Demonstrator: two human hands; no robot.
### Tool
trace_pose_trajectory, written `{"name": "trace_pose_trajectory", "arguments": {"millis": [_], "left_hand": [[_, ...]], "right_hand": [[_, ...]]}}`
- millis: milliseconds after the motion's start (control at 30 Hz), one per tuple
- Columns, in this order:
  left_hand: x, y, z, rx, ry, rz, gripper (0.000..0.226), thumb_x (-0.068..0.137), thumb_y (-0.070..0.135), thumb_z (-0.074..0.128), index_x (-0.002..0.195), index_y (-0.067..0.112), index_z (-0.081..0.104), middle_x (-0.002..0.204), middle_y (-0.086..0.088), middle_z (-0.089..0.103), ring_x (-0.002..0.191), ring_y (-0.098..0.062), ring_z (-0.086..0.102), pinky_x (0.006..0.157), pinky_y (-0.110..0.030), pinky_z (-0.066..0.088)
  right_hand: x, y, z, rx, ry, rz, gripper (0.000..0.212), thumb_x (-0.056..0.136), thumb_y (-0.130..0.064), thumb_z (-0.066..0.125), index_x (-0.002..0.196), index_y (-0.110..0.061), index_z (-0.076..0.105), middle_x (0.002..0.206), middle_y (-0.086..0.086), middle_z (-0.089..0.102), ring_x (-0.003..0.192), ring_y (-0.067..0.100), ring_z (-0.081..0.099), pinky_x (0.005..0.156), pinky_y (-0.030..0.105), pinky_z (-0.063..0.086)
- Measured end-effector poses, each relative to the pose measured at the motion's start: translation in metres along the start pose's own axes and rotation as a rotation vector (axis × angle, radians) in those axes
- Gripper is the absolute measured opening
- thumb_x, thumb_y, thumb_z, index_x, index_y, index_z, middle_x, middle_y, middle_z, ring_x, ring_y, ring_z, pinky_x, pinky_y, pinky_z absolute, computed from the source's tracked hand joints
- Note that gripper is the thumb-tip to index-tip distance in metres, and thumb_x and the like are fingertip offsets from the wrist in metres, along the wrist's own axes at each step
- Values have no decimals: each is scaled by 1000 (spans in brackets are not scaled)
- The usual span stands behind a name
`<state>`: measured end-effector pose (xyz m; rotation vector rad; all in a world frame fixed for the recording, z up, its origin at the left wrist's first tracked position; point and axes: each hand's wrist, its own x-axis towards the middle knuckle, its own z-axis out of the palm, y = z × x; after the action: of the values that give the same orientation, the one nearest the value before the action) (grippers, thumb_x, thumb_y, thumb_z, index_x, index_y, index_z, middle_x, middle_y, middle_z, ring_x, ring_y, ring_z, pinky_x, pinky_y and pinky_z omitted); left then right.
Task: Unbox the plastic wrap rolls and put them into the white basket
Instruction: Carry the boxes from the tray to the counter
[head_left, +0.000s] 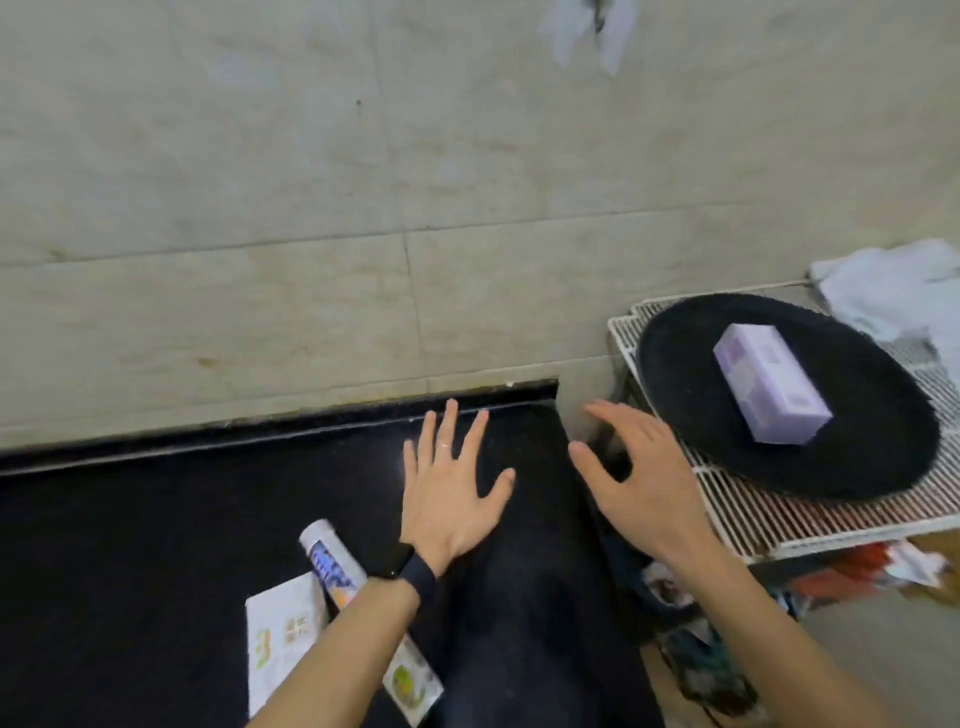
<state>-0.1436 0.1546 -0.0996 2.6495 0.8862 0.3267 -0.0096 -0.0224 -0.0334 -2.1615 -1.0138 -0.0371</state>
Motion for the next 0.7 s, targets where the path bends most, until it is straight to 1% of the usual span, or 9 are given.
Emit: {"name": "trace_pose_trajectory", "arguments": {"millis": [100, 200, 267, 333, 433, 500, 567, 633, 700], "left_hand": [[38, 78, -5, -18, 26, 153, 76, 89, 72, 29, 155, 45, 5, 166, 5, -7, 152, -20, -13, 121, -48, -2], [59, 143, 2, -18, -17, 263, 75, 90, 72, 28, 156, 44, 5, 166, 5, -8, 152, -19, -14, 121, -49, -2], [67, 177, 13, 10, -74, 306, 74, 91, 71, 28, 156, 44, 3, 167, 5, -10, 152, -19, -14, 122, -51, -2], [73, 203, 26, 42, -132, 325, 73, 93, 68, 29, 156, 43, 3, 167, 4, -10, 152, -20, -13, 122, -52, -2], [77, 229, 46, 63, -219, 315, 69, 96, 65, 28, 157, 41, 5, 167, 4, -8, 152, -18, -12, 120, -51, -5], [77, 238, 57, 92, -255, 306, 68, 97, 64, 26, 157, 41, 6, 167, 4, -6, 153, -18, -10, 120, -51, -5], [75, 242, 68, 115, -289, 283, 66, 97, 64, 25, 157, 40, 7, 167, 5, -4, 153, -18, -9, 121, -51, -5], [74, 244, 76, 131, -321, 244, 65, 98, 63, 23, 157, 41, 9, 167, 7, -2, 153, -16, -8, 121, -51, -4], [73, 244, 80, 125, -327, 220, 64, 98, 63, 21, 157, 41, 9, 167, 8, -1, 153, -14, -7, 122, -51, -2]], "right_hand": [[18, 42, -58, -35, 170, 86, 44, 89, -36, 71, 128, -18, 62, 133, 2, 63, 127, 21, 53, 110, 40, 40], [29, 89, -95, -145, 217, 179, 49, 88, -40, 70, 128, -12, 61, 128, 7, 65, 122, 27, 56, 107, 46, 43], [34, 118, -109, -225, 205, 237, 56, 88, -44, 69, 131, -10, 59, 133, 11, 62, 126, 28, 54, 110, 43, 39], [37, 143, -115, -271, 160, 300, 65, 87, -50, 66, 138, -12, 53, 146, 11, 52, 138, 26, 43, 115, 40, 31], [37, 171, -116, -263, 55, 380, 76, 86, -61, 58, 148, -21, 40, 158, 9, 37, 147, 28, 29, 117, 44, 28], [35, 182, -114, -218, 14, 408, 80, 84, -65, 57, 150, -27, 35, 160, 12, 32, 144, 35, 33, 112, 48, 35], [33, 188, -111, -190, -18, 433, 84, 82, -70, 57, 151, -33, 29, 160, 11, 29, 138, 38, 41, 103, 49, 43], [29, 193, -108, -220, -23, 415, 84, 82, -71, 55, 152, -35, 24, 155, 8, 38, 130, 34, 48, 95, 46, 49], [26, 197, -105, -264, 14, 375, 83, 84, -68, 54, 153, -34, 21, 140, 4, 54, 119, 29, 54, 88, 43, 50]]}}
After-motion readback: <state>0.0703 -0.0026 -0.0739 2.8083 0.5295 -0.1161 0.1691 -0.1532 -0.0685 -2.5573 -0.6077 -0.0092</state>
